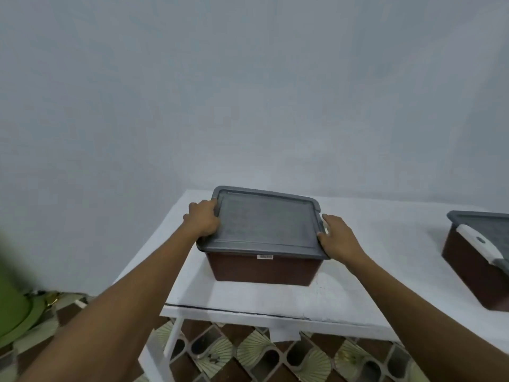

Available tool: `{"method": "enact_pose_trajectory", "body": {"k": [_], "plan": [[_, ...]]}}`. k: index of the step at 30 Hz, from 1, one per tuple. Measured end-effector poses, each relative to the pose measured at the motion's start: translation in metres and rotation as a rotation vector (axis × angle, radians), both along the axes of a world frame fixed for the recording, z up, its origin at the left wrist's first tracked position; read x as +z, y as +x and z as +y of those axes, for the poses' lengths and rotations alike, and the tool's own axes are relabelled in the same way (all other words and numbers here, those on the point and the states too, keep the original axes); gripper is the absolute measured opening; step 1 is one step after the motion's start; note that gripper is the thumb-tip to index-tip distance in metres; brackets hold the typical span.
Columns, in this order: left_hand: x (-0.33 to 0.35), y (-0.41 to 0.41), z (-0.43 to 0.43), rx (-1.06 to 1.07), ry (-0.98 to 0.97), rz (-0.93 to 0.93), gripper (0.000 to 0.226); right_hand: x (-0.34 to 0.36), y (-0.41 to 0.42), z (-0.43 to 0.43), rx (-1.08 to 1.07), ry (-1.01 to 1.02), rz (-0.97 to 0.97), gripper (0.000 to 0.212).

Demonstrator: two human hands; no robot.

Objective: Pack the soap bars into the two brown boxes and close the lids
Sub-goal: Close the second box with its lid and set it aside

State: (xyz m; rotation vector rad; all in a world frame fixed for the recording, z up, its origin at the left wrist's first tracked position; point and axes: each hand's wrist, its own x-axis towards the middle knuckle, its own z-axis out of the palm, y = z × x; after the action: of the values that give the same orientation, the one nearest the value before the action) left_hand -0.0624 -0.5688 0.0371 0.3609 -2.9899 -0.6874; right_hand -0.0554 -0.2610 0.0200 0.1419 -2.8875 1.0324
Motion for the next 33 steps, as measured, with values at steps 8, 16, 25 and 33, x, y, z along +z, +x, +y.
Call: {"method": "enact_pose_trajectory", "body": {"k": [8,16,25,33], "plan": [[-0.029,0.007,-0.015,-0.066,0.113,0.028,0.052,-0.014,-0.004,-0.006,-0.072,-0.037,0.064,0.039],[-0.032,0.018,-0.009,0.216,0.919,0.083,0.068,-0.016,0.002,-0.009,-0.278,-0.672,-0.328,0.048],[-0.038,0.024,-0.012,0.135,0.768,0.297,0.037,-0.029,0.001,-0.010,-0.271,-0.790,-0.178,0.031],[-0.037,0.038,-0.017,0.002,0.662,0.193,0.053,-0.038,-0.003,-0.009,-0.266,-0.845,-0.110,0.049]]}}
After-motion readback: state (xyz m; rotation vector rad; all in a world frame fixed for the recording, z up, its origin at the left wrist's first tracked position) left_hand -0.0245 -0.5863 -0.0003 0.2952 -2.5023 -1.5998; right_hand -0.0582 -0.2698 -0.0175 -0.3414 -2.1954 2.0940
